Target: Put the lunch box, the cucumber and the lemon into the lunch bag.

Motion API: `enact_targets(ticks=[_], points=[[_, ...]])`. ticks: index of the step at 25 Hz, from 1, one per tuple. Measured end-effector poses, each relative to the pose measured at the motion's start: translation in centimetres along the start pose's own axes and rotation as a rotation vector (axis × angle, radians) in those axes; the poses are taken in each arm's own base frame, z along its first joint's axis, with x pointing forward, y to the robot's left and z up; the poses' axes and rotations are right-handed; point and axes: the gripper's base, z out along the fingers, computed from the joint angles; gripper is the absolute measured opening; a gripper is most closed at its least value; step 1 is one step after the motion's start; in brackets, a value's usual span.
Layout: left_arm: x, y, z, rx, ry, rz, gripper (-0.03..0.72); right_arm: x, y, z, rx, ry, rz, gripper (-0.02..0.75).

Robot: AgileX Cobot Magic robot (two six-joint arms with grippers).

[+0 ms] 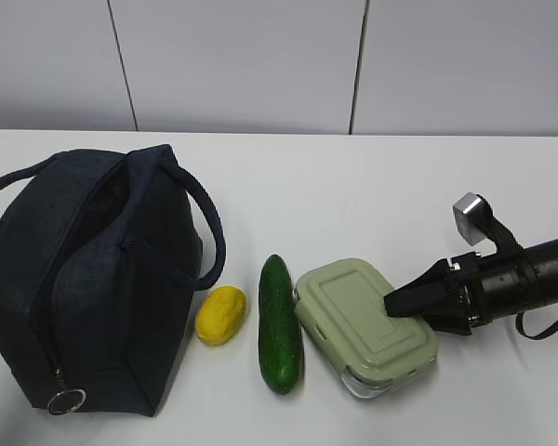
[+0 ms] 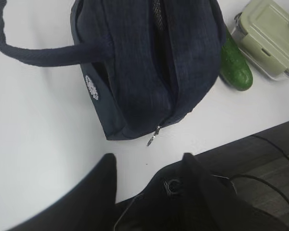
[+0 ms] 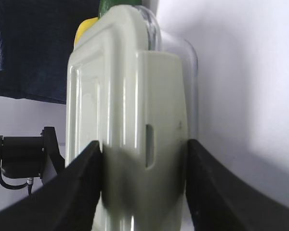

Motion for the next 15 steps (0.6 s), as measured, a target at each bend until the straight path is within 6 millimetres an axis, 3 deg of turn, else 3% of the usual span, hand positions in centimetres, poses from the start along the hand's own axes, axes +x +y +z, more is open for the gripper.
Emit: enact_targets(ticks=[5, 15], points=[[-2.8, 1.1, 3.4, 0.027, 0.072, -0.071, 0.374, 0.0, 0.0, 0.0, 0.000, 0.000, 0.006, 0.400], [-4.6, 3.3, 9.2, 0.005, 0.144, -0.139, 0.380, 0.0, 0.0, 0.0, -0.001, 0.000, 0.008, 0.400]])
